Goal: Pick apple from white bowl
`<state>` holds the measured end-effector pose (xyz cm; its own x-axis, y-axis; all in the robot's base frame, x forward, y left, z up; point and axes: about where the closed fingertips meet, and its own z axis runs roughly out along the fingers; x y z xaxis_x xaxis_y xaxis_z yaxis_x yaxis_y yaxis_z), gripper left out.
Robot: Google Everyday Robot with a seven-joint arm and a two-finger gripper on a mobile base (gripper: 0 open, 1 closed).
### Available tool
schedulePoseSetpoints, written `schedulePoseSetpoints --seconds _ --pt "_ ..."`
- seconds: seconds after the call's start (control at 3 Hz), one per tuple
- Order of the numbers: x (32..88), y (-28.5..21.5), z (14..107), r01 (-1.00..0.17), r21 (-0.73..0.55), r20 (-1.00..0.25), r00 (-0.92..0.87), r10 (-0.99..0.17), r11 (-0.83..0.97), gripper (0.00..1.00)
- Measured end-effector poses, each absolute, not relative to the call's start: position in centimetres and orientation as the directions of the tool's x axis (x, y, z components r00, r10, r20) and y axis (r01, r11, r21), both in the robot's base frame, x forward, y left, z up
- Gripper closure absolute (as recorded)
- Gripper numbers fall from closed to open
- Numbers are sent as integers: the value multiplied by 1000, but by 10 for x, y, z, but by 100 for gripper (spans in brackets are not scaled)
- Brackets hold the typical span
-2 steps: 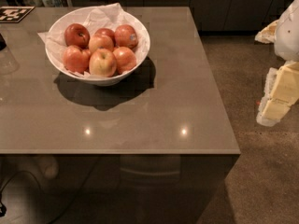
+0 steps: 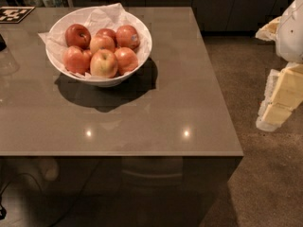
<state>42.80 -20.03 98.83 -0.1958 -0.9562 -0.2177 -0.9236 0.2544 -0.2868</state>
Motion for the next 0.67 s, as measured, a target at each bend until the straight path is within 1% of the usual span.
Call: schedulePoseSetpoints --seconds 0.33,0.67 --pt "403 -147 1001 -937 -286 -211 -143 -967 201 0" --pt "387 -89 1009 -951 -289 -171 -61 -983 109 0"
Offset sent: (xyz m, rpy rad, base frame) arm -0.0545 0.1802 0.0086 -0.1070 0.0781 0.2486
